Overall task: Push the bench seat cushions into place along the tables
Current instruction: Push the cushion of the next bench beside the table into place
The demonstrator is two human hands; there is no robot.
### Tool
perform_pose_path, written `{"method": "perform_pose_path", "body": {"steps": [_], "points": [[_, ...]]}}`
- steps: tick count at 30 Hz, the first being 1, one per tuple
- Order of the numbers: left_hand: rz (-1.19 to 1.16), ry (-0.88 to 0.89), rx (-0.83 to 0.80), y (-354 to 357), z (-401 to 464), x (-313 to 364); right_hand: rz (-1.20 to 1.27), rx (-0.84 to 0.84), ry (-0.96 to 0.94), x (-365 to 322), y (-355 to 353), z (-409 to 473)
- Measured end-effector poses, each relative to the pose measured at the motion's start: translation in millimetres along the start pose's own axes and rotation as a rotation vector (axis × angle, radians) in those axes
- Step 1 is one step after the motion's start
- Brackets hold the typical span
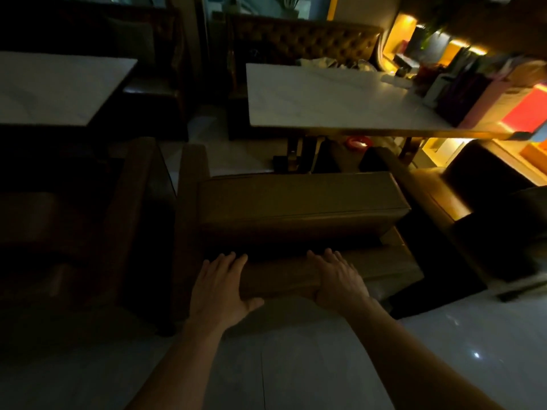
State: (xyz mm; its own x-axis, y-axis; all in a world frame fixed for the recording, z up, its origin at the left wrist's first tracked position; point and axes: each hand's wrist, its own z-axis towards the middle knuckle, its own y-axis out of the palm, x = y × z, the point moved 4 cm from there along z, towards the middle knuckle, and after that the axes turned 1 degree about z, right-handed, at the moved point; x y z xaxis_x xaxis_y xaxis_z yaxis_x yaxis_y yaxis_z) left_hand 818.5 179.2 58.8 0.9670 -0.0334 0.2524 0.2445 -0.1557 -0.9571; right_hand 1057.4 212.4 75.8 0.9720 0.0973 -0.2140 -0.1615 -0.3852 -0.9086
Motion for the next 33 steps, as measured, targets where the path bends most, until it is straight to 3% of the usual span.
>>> {"method": "perform_pose_path", "body": {"steps": [8,16,22,33], "points": [[0.026,0.036,0.059,-47,-17,42,-0.010,0.091,0.011,6,-39,-55],[0.062,0.051,0.086,-62,-34,141,0.036,0.149,0.000,85,-74,-100],[0.071,0.071,0.088,-51,-28,262,0.031,0.189,-0.014,194,-109,-136],[0.037,0.250,0.073,-6,22,505,0.086,0.273,0.163,429,-167,-177]]}}
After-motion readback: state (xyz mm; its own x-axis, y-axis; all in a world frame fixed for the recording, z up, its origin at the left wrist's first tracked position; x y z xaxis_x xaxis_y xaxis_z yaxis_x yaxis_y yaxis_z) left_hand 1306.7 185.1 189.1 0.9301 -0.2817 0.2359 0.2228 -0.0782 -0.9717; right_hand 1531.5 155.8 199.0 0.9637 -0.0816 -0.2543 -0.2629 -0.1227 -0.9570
